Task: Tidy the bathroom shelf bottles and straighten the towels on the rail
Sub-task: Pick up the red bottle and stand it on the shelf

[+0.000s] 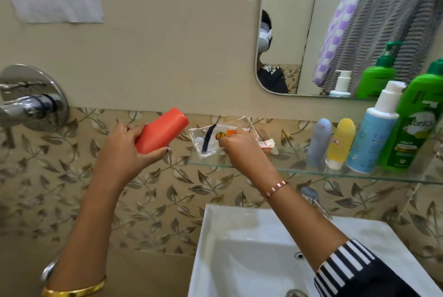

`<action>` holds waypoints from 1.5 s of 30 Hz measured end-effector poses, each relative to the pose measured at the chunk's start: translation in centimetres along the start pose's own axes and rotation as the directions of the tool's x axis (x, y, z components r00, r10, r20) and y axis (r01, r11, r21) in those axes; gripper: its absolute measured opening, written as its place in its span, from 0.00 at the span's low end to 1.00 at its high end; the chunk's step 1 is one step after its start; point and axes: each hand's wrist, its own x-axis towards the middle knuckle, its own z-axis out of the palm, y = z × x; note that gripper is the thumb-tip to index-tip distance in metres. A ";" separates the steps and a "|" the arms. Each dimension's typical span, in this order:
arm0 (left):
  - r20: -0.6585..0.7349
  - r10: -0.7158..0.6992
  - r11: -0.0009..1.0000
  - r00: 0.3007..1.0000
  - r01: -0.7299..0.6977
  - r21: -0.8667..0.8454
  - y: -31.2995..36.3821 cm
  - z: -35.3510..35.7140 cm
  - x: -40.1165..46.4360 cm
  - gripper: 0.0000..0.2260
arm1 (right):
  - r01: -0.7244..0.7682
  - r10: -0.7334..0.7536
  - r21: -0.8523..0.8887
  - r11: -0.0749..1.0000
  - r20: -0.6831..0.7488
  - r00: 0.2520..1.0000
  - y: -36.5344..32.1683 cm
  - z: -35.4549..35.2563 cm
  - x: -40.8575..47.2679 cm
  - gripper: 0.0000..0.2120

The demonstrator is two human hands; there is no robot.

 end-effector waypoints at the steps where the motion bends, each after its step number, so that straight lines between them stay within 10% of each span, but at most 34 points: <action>1: -0.004 0.010 1.000 1.000 -0.010 -0.010 0.2 -0.2 -0.1 0.36 | 0.009 -0.009 -0.011 1.000 0.026 1.000 -0.3 0.0 0.3 0.12; 14: 0.041 0.121 0.992 0.992 -0.119 -0.038 3.8 0.8 -0.6 0.36 | 0.054 -0.052 -0.064 0.996 0.028 0.998 0.5 -0.8 -0.6 0.31; 28: -0.024 0.186 0.976 0.982 -0.188 -0.111 5.2 0.5 -0.1 0.34 | 0.012 -0.015 -0.031 0.999 -0.078 0.997 0.4 -3.1 -1.2 0.28; 34: -0.066 0.169 0.942 0.983 -0.181 -0.284 6.6 0.8 0.2 0.37 | -0.141 0.199 0.168 0.976 -0.407 0.891 0.5 -4.4 -1.8 0.14; 38: 0.041 0.081 0.761 0.996 -0.035 -0.648 8.5 1.1 0.7 0.30 | -0.142 0.319 0.428 0.893 -0.379 0.869 0.0 -5.6 -2.6 0.11; 45: 0.372 -0.040 0.049 0.927 0.374 -0.926 12.5 1.5 0.9 0.20 | -0.120 0.218 0.723 0.680 -0.043 0.975 0.1 -6.6 -4.2 0.15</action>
